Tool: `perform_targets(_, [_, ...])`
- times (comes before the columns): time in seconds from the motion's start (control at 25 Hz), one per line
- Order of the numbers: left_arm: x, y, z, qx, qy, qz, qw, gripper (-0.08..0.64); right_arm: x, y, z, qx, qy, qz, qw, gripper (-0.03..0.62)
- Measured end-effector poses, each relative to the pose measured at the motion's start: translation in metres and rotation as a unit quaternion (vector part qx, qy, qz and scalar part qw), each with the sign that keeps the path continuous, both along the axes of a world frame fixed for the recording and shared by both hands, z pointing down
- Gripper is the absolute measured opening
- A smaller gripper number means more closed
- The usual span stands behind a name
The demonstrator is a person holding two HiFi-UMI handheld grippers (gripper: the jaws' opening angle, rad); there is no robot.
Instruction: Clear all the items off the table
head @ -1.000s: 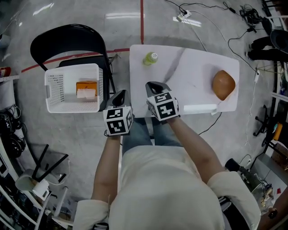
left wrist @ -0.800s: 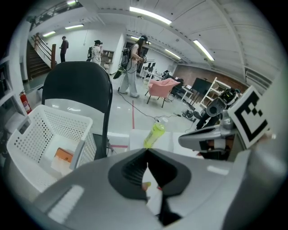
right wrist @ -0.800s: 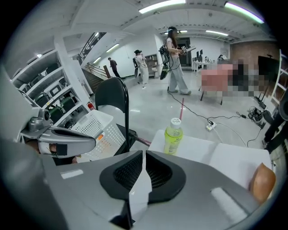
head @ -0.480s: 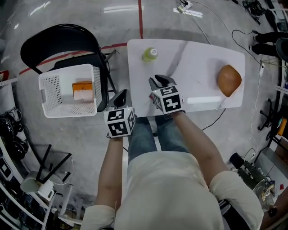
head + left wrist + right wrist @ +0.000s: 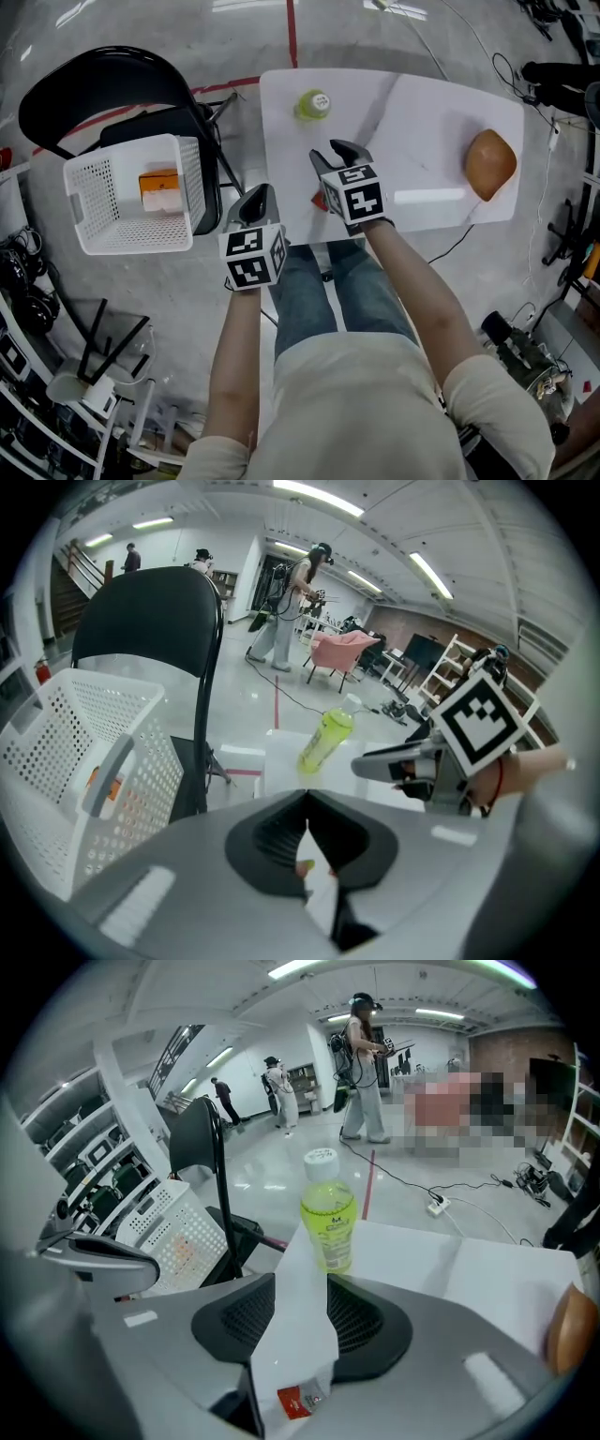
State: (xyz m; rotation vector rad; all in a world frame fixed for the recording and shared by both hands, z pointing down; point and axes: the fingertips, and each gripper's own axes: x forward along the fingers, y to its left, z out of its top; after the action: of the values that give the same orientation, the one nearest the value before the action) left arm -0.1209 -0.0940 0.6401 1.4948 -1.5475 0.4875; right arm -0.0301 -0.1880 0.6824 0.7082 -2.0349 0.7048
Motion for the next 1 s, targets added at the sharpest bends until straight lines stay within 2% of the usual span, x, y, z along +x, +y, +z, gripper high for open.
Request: perform_targets(1.0, [0.006, -0.003, 0.074, -0.028, 0.019, -0.026, 0.9991, 0.008, -0.020, -0.056, 0.076, 0.011, -0.015, 0.014, 1.000, 0.291])
